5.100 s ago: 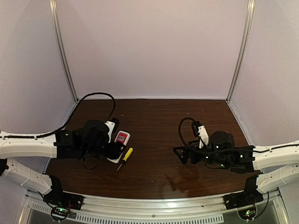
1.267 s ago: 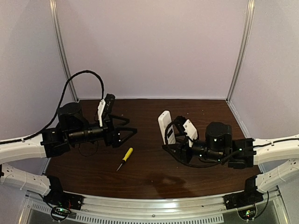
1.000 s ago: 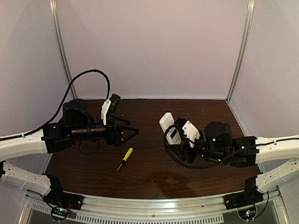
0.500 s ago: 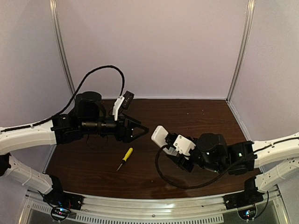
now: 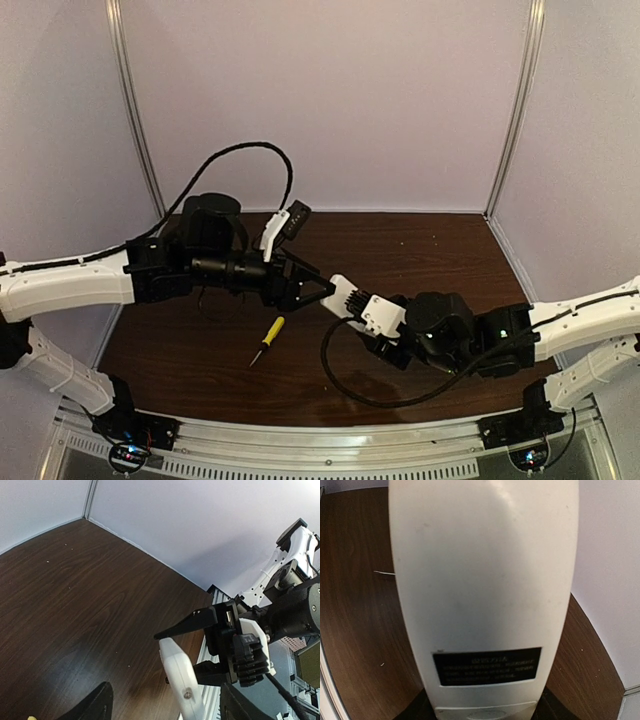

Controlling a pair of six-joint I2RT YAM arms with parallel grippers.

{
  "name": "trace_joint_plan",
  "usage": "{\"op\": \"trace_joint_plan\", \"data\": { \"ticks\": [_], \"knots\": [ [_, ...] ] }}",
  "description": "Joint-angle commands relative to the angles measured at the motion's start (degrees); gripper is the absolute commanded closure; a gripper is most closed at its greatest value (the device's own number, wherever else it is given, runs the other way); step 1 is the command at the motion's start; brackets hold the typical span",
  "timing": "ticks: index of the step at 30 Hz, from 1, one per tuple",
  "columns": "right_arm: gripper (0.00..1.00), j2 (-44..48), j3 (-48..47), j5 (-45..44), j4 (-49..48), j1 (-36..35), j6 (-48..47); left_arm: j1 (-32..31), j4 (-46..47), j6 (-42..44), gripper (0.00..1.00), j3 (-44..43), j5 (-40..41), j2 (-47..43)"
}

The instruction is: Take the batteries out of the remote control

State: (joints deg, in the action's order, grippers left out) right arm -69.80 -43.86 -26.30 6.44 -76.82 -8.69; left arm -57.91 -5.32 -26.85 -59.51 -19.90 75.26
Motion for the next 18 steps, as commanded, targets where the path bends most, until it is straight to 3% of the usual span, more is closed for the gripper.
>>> {"op": "trace_joint_plan", "data": {
  "ticks": [1,18],
  "knots": [
    [0.75,-1.2,-2.3,-2.9,0.8,-0.5,0.0,-0.4,-1.6,1.4,0.28,-3.9,-1.2,3.1],
    [0.76,-4.9,-4.1,-9.5,2.0,-2.8,-0.7,-0.4,-5.7,2.7,0.47,-8.8,-1.7,11.2]
  ]
}}
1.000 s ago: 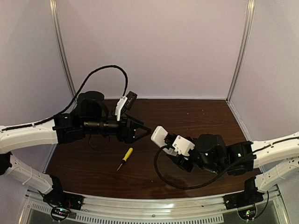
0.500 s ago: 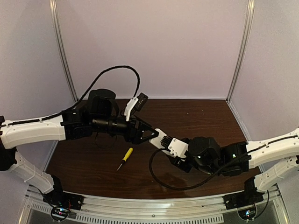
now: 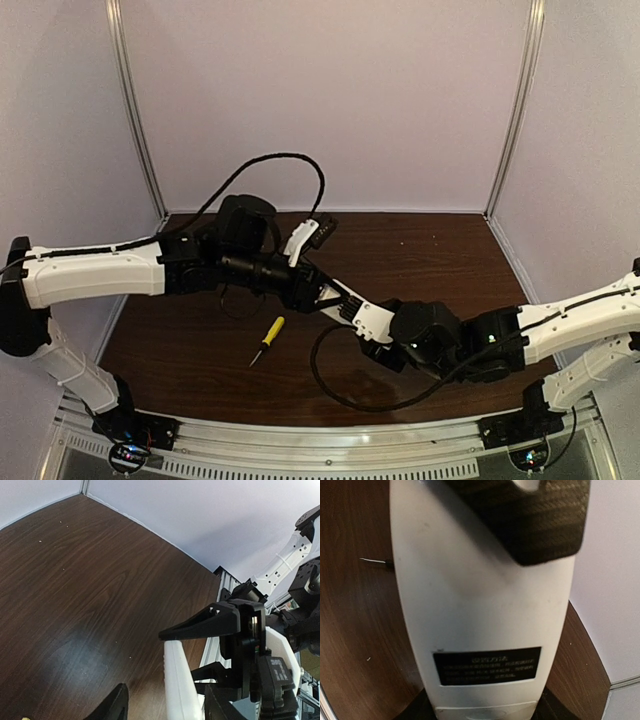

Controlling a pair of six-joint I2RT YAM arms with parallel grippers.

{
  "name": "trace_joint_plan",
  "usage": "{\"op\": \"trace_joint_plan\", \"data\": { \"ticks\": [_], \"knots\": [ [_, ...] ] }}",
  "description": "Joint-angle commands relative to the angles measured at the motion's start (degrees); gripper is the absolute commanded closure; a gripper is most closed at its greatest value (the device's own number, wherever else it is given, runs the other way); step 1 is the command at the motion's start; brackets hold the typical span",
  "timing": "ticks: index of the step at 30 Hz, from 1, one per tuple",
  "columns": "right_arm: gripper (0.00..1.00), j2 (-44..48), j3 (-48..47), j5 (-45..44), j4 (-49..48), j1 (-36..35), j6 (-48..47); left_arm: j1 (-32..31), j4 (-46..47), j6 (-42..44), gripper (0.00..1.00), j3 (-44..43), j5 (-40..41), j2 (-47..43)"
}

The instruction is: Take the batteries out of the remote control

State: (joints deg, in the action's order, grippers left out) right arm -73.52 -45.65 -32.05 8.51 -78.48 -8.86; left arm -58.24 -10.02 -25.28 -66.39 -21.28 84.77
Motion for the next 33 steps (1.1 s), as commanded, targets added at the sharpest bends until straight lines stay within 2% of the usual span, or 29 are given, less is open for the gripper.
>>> {"op": "trace_joint_plan", "data": {
  "ticks": [1,13,20,33],
  "knots": [
    [0.76,-1.4,-2.4,-4.5,-0.1,-1.2,-0.6,0.0,-1.2,1.2,0.48,-2.1,-0.7,1.9],
    [0.76,-1.8,-2.0,-7.1,-1.8,-1.4,-2.2,-0.1,-2.8,2.2,0.61,-2.2,-2.5,2.5],
    [0.76,-3.0,-2.3,-9.8,-1.7,-1.5,-2.1,-0.1,-3.0,2.2,0.64,-2.2,-3.5,2.7],
    [0.76,-4.4,-2.4,-10.8,-2.7,-2.2,-2.5,-0.1,-2.4,2.6,0.59,-2.9,-4.8,3.7]
  ]
}}
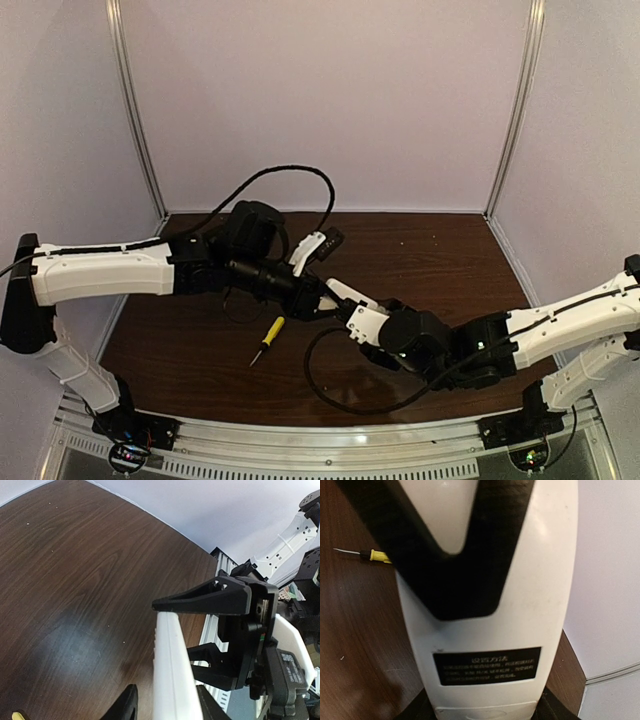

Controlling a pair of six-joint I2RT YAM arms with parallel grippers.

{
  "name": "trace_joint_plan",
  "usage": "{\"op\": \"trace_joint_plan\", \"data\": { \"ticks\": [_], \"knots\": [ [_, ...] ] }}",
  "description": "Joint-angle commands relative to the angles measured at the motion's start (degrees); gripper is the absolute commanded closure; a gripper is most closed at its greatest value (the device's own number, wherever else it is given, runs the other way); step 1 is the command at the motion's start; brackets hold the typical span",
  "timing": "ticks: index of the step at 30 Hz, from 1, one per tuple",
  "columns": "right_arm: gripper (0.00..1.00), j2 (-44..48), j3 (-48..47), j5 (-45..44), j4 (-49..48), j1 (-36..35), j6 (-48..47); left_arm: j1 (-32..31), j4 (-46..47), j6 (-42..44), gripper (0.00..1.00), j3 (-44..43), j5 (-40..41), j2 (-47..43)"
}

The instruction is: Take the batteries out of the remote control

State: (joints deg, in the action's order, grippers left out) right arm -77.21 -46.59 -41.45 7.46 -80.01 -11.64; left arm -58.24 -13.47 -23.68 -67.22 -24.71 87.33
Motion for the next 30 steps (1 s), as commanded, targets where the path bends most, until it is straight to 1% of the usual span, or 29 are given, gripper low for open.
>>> {"op": "trace_joint_plan", "data": {
  "ticks": [1,5,7,10,12,15,17,20,21,22,24,26,28,30],
  "knots": [
    [0.76,-0.8,-1.5,-1.2,-1.7,-0.8,0.3,0.0,1.2,1.0,0.57,-2.1,-1.4,1.2],
    [0.76,-0.9,-1.4,-1.2,-1.7,-1.1,0.3,0.1,1.5,0.8,0.53,-2.3,-1.4,1.3],
    [0.76,-0.9,-1.3,-1.4,-1.7,-1.2,0.3,0.0,1.5,0.7,0.54,-2.3,-1.4,1.4],
    [0.76,-0.9,-1.3,-1.8,-1.9,-1.3,0.3,0.1,1.4,0.6,0.58,-2.2,-1.4,1.4],
    [0.76,-1.0,-1.3,-2.0,-2.0,-1.3,0.3,0.0,1.4,0.6,0.63,-2.0,-1.3,1.5],
    [0.76,-1.2,-1.2,-2.7,-2.2,-1.3,0.5,0.1,1.4,0.5,0.73,-2.0,-1.4,1.6],
    [0.76,-1.3,-1.0,-3.5,-2.8,-1.3,0.7,0.0,1.6,0.5,0.82,-2.0,-1.5,1.7],
    [0.75,-1.3,-0.3,-4.1,-4.1,-1.4,0.8,0.1,2.0,0.1,0.98,-1.7,-0.8,1.7],
    [0.75,-1.4,-0.1,-4.0,-4.7,-1.4,1.1,0.1,2.6,0.0,1.00,-1.3,-0.5,1.6],
    [0.74,-1.4,0.3,-3.8,-5.4,-1.4,1.2,0.1,3.3,-0.2,1.00,-0.8,-0.1,1.5],
    [0.71,-1.6,1.0,-3.3,-7.1,-1.4,1.4,0.2,4.9,-0.3,1.00,0.5,0.5,1.1],
    [0.65,-2.1,1.5,-3.2,-9.2,-1.3,1.7,0.6,6.8,-0.5,1.00,2.0,0.9,0.5],
    [0.57,-2.8,1.6,-3.2,-10.0,-1.1,2.5,0.9,8.3,-0.5,1.00,3.5,2.4,-0.4],
    [0.43,-3.7,1.4,-3.0,-10.1,-0.5,3.7,1.2,9.6,-0.4,1.00,5.1,4.3,-1.6]
  ]
}}
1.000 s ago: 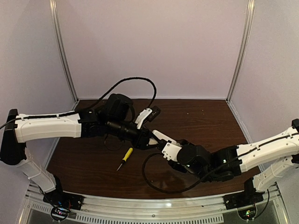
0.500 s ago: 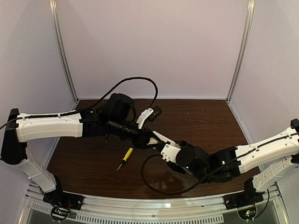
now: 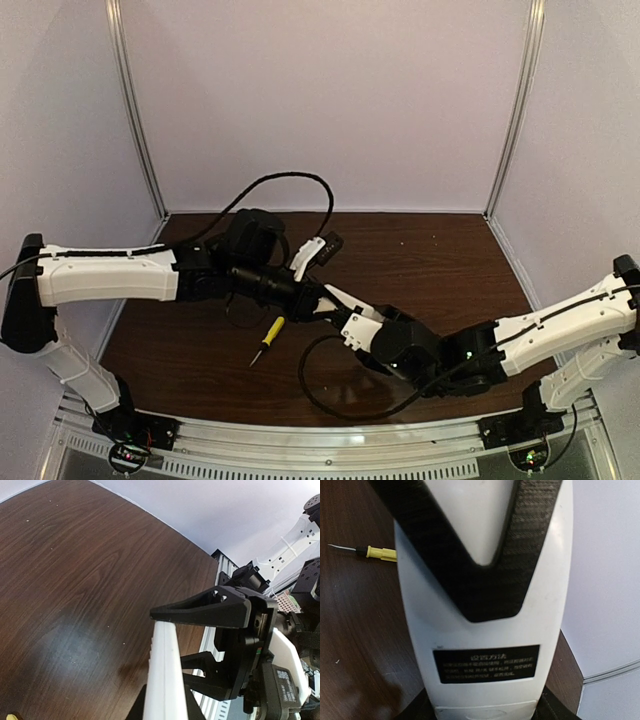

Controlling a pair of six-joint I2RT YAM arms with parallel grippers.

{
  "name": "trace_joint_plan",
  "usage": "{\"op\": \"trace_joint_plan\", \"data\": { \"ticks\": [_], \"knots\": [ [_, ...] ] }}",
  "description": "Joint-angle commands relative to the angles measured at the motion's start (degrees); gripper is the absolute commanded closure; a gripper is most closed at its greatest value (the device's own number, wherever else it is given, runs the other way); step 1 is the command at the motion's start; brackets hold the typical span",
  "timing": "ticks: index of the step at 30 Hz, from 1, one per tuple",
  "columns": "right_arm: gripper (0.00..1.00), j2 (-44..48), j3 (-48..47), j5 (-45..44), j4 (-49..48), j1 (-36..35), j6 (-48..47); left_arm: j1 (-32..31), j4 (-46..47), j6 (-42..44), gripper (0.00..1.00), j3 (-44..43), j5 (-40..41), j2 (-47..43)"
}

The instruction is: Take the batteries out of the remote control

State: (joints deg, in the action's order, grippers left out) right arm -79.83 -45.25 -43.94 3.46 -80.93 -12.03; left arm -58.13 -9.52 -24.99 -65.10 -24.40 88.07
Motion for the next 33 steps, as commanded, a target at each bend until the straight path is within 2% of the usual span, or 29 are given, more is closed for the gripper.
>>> {"op": "trace_joint_plan", "data": {
  "ticks": [1,6,11,17,24,27,33],
  "knots": [
    [0.39,-1.6,-0.1,-0.2,-5.9,0.7,4.8,1.1,6.6,1.0,1.00,3.9,4.8,-3.2],
    [0.14,-3.2,-0.6,2.5,-6.7,2.4,7.6,1.5,12.8,2.5,1.00,10.2,13.2,-7.3],
    [0.01,-2.8,-1.0,5.6,-6.8,4.1,9.7,2.8,19.0,3.7,1.00,17.0,20.5,-11.0],
    [0.00,-0.7,-0.3,8.3,-6.0,5.7,13.5,4.6,27.8,4.9,1.00,22.9,23.4,-12.7],
    [0.00,4.0,2.8,11.3,-4.6,7.5,19.3,10.0,36.1,3.2,1.00,26.1,19.2,-9.1],
    [0.00,6.1,3.5,11.0,-3.9,7.7,22.1,12.0,36.3,1.6,1.00,25.1,17.1,-5.9],
    [0.00,10.8,4.1,11.9,2.3,8.4,29.6,12.3,34.7,1.4,1.00,24.3,18.7,-5.0]
  ]
}}
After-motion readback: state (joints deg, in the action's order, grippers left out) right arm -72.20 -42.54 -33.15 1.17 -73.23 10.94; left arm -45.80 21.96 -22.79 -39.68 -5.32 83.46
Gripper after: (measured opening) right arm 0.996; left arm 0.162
